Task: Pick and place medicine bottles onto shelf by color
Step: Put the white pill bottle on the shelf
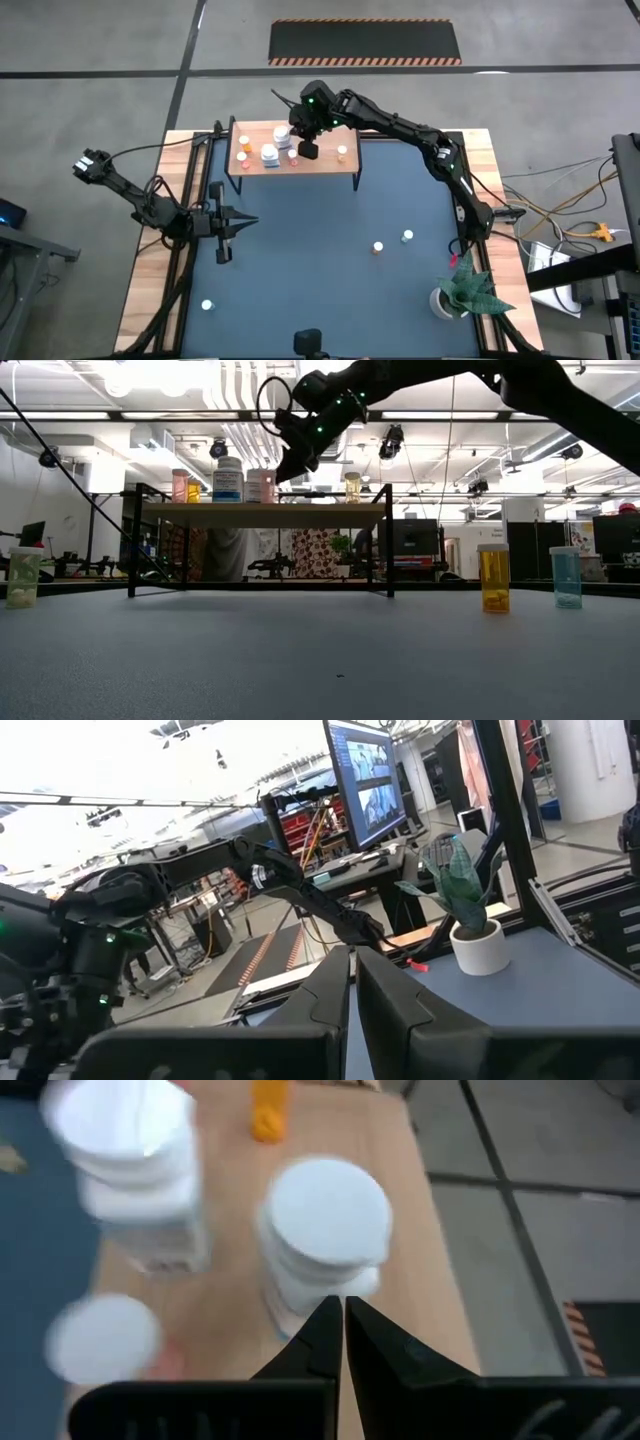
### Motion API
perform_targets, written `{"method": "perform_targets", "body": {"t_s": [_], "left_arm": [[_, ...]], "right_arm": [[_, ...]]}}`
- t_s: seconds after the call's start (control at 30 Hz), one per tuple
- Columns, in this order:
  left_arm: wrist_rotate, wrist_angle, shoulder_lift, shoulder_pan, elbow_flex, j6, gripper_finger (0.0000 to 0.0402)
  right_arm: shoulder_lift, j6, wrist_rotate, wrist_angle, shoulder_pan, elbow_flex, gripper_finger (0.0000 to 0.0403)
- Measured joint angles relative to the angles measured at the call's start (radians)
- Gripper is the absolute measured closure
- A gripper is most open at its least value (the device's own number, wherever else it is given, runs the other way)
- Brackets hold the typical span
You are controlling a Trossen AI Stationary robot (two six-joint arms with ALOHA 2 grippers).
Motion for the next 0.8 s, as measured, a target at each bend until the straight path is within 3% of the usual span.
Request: {"method": "perform_targets", "body": {"t_s": [0.43,0.8], "left_arm": [[0.0,0.0,0.001,0.0,0.0,0.013,0.0396],[0.0,0.001,0.0,0.0,0.0,0.013,0.0396]], "right_arm": [[0.0,-0.014,0.035,-0.031,-0.008,0.001,0.0394],[0.013,0.021,-0.031,0.079,-0.004,-0.003,0.0394]]}}
